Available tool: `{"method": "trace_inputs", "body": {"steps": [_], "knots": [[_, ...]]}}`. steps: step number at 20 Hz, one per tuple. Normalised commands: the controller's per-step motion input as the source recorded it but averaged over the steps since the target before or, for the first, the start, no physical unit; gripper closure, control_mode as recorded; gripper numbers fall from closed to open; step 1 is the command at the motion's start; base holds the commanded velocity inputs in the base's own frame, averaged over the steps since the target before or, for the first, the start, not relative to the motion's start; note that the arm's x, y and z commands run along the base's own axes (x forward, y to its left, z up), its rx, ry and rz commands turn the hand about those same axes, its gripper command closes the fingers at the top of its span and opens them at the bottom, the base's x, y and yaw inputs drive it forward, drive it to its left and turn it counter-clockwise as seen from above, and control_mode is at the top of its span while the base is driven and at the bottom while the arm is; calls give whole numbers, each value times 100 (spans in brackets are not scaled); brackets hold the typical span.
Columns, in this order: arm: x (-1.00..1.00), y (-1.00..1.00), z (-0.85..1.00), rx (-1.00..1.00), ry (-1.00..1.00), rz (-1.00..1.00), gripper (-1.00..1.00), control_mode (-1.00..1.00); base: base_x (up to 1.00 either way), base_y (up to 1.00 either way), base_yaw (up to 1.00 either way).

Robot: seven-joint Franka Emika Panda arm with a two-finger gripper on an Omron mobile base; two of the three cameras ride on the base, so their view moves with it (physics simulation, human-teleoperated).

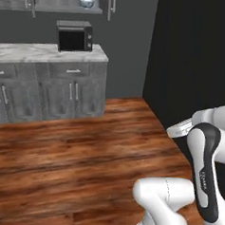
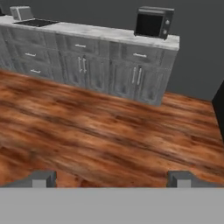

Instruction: Take the smaller bowl and place it next to the appetizer plate on the dining counter , and place the larger bowl next to the plate with cooked food.

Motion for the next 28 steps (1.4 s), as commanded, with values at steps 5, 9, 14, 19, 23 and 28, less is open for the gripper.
{"method": "trace_inputs", "body": {"steps": [5,9,14,19,23,28], "knots": [[0,0,0,0,0,0,-100,100,100,28,0],[0,0,0,0,0,0,-100,100,100,14,0],[0,0,0,0,0,0,-100,100,100,27,0],[0,0,0,0,0,0,-100,100,100,31,0],[0,0,0,0,0,0,-100,100,100,46,0],[0,0,0,0,0,0,-100,100,94,70,0]]}}
